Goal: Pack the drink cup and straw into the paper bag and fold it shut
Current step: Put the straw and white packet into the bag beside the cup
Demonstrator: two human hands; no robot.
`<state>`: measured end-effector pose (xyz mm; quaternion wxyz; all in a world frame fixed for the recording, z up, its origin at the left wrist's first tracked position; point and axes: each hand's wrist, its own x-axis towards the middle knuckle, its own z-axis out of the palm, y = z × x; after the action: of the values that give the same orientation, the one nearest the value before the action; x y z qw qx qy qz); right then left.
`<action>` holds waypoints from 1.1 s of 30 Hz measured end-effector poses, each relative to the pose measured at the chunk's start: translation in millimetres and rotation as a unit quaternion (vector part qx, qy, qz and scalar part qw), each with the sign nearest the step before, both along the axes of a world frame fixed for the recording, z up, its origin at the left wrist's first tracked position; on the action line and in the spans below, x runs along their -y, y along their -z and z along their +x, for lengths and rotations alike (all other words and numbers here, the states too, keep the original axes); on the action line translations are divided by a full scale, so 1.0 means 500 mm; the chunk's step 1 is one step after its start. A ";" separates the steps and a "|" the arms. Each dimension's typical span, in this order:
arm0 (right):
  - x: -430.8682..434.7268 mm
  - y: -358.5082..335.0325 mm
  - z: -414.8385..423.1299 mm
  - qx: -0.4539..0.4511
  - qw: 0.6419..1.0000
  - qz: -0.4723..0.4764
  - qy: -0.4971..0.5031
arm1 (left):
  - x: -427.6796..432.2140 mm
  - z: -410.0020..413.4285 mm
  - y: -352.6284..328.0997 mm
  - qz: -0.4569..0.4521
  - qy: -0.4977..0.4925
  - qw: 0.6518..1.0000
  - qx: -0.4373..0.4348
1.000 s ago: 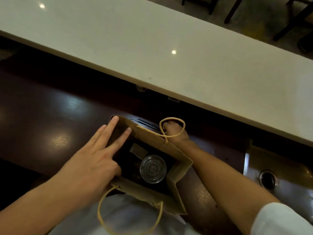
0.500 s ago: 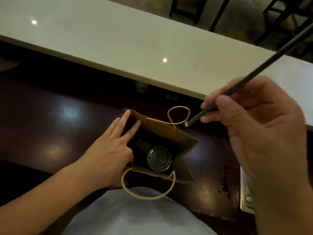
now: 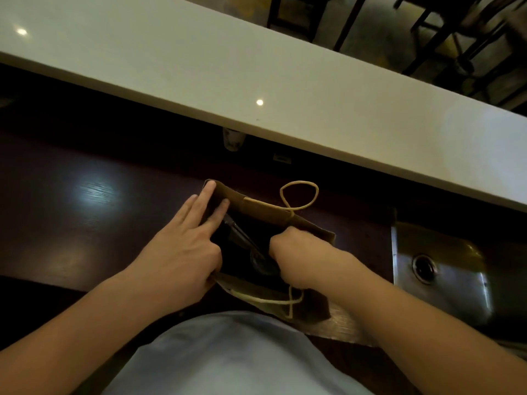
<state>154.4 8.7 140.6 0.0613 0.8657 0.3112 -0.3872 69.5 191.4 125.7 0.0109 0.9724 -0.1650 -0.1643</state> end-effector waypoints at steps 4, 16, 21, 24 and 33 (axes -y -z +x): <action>-0.041 0.046 -0.025 -0.045 0.993 -0.080 -0.080 | -0.022 -0.013 -0.001 -0.020 0.017 1.000 0.008; -0.106 0.198 -0.088 -0.017 0.979 -0.142 -0.146 | -0.014 -0.025 -0.009 -0.014 0.036 0.999 -0.018; -0.119 0.209 -0.080 -0.011 0.989 -0.118 -0.092 | -0.013 -0.010 -0.016 -0.016 0.030 0.999 -0.031; -0.115 0.215 -0.088 -0.061 0.981 -0.144 -0.112 | -0.012 -0.003 -0.018 -0.013 0.032 0.999 -0.037; -0.068 0.244 -0.062 -0.249 0.946 -0.207 -0.014 | -0.008 0.004 -0.014 -0.001 0.048 0.998 -0.042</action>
<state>123.6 42.8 18.5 0.1645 0.7057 0.2414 -0.6455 71.6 195.4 132.7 0.0106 0.9556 -0.2114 -0.2050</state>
